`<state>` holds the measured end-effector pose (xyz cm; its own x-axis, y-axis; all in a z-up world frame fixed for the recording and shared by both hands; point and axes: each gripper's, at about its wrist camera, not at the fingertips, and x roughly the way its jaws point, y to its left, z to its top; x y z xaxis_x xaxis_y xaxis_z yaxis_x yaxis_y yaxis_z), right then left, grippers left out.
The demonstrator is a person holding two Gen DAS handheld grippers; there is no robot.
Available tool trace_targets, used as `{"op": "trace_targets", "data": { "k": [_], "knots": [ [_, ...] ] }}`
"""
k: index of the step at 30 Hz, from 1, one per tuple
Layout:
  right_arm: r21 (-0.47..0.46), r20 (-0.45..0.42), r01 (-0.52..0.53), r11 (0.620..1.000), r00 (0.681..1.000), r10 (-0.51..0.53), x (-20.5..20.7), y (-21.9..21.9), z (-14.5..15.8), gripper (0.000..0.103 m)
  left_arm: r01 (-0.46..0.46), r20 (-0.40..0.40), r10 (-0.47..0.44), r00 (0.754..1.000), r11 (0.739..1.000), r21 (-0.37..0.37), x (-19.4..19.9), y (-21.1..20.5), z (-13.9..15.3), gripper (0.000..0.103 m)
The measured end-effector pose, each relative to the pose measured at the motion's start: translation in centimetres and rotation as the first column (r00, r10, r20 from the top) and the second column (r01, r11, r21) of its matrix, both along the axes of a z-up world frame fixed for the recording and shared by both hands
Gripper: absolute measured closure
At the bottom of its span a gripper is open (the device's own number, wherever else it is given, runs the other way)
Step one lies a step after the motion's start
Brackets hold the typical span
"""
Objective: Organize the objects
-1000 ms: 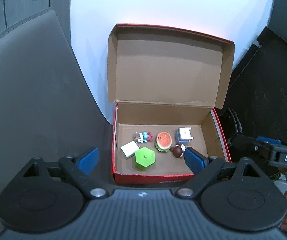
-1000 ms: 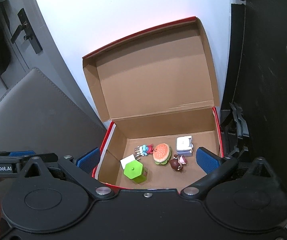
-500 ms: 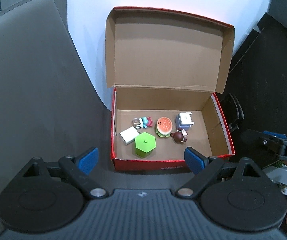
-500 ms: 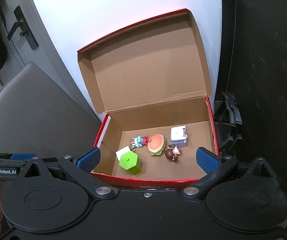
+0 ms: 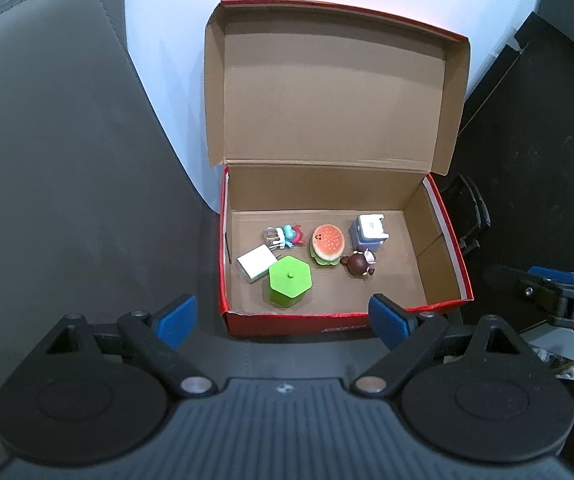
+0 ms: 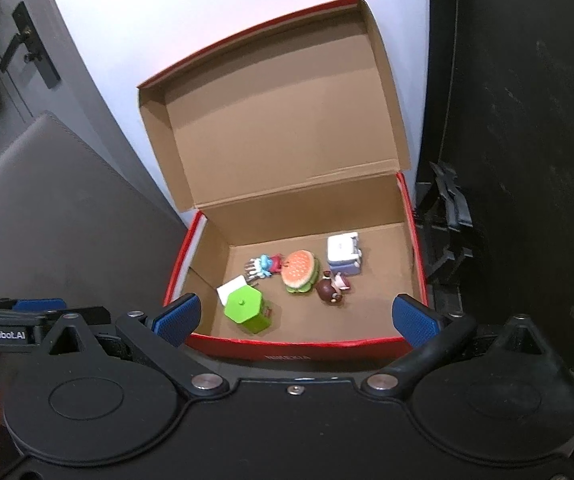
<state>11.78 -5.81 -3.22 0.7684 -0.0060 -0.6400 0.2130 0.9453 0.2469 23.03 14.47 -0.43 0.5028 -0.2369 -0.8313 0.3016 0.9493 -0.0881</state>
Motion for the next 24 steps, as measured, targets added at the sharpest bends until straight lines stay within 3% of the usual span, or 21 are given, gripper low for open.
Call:
{"op": "trace_targets", "data": {
  "k": [24],
  "knots": [
    [-0.024, -0.02, 0.006, 1.0, 1.0, -0.006, 0.33, 0.17, -0.07, 0.0, 0.003, -0.013, -0.003, 1.0, 1.0, -0.007, 0.48, -0.36, -0.35, 0.011]
  ]
}}
